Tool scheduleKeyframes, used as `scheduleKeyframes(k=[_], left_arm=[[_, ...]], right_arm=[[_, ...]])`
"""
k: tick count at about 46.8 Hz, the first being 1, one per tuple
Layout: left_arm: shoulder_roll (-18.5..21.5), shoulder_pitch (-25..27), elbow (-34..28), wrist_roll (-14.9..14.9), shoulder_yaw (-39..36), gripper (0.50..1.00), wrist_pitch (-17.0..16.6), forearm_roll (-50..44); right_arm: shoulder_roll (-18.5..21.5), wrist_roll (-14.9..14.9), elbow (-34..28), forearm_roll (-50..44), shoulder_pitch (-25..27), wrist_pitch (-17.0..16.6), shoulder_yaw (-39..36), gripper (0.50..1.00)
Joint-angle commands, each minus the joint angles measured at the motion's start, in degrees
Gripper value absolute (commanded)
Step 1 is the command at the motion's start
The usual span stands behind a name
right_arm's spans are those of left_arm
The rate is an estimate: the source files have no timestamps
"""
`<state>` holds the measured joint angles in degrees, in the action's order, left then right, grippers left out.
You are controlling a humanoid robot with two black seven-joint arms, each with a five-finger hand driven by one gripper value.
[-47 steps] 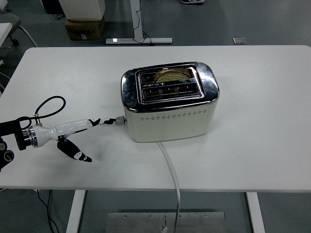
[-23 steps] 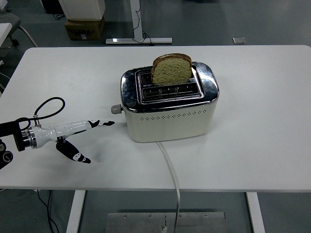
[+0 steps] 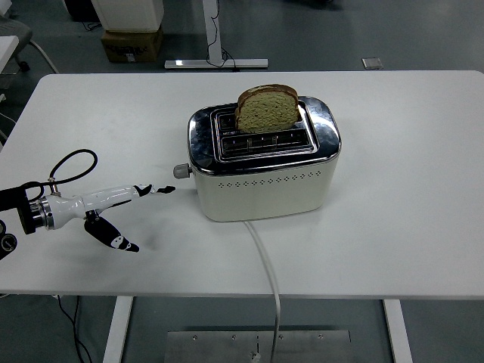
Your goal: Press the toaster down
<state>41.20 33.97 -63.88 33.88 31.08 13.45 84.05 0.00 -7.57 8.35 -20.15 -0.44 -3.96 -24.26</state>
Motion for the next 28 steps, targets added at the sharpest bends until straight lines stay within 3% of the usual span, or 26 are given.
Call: scheduleKeyframes(k=[1, 28], left_arm=[[0.0, 0.5, 1.4, 0.0, 0.1, 1.0, 0.0, -1.9], [1.6, 5.9, 6.1, 0.0, 0.4, 1.0, 0.1, -29.4]], right_arm=[[0.0, -0.1, 0.0, 0.0, 0.0, 0.0, 0.0, 1.0], [0.0, 0.0, 0.0, 0.0, 0.0, 0.0, 0.0, 1.0]])
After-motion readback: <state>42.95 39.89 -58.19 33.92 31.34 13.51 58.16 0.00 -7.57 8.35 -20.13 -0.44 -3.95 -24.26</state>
